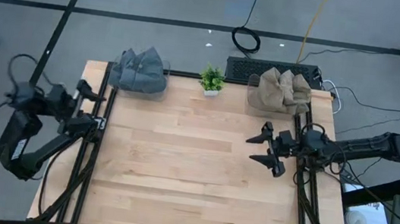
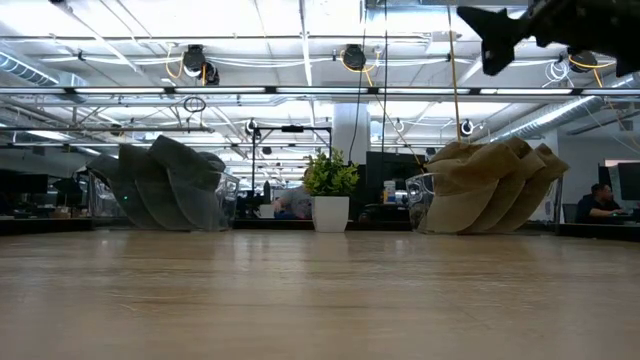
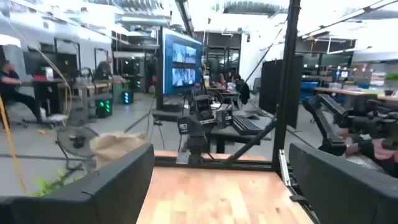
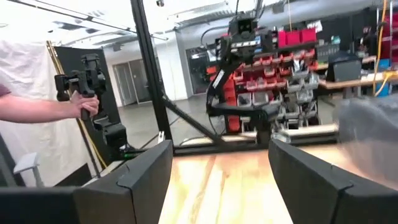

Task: Pick & Place hat
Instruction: Return to Home Position

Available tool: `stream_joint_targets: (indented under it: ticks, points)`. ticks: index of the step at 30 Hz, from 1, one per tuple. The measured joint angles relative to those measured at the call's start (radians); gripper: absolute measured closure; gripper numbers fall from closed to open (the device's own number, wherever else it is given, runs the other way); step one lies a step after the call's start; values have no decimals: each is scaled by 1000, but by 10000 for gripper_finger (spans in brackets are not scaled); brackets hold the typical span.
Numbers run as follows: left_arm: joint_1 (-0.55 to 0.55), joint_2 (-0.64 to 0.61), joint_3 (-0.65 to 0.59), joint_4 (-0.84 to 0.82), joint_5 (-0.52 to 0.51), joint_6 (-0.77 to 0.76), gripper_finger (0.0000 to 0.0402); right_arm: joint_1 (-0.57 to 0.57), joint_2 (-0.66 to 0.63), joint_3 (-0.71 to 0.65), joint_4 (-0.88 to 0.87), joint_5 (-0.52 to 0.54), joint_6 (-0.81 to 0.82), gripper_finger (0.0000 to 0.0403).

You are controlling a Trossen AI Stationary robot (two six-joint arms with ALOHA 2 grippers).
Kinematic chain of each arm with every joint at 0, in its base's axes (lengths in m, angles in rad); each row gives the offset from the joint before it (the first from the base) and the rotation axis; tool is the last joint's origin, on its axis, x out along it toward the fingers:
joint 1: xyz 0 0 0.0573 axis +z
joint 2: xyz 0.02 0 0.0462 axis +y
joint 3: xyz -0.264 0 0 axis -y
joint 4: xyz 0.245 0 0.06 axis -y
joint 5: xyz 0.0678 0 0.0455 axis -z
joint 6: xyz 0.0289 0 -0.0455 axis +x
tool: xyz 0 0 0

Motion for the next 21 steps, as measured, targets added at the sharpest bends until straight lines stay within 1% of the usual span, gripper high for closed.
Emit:
stream_joint_targets:
  ticks: [3,5,8,10,13,19,21]
  points:
    - [0,-1,-75,86,35,-17,20,-1,-16,-32,-6,3,13,149]
    - [0,-3,-114,137,80,-18,20,-1,-17,-45,1,6,18,149]
    - [0,-7,-166,145,116,14,20,-2,-18,-60,3,32,33,149]
    - [0,-7,-198,144,106,32,20,-3,-18,-72,3,53,36,149]
    - [0,-7,-241,144,-2,35,20,-3,-21,-92,14,60,46,149]
    - [0,-7,-329,144,-345,41,20,-3,-35,-124,26,116,23,149]
    - [0,-7,-367,157,-437,27,20,-3,-38,-138,27,140,24,149]
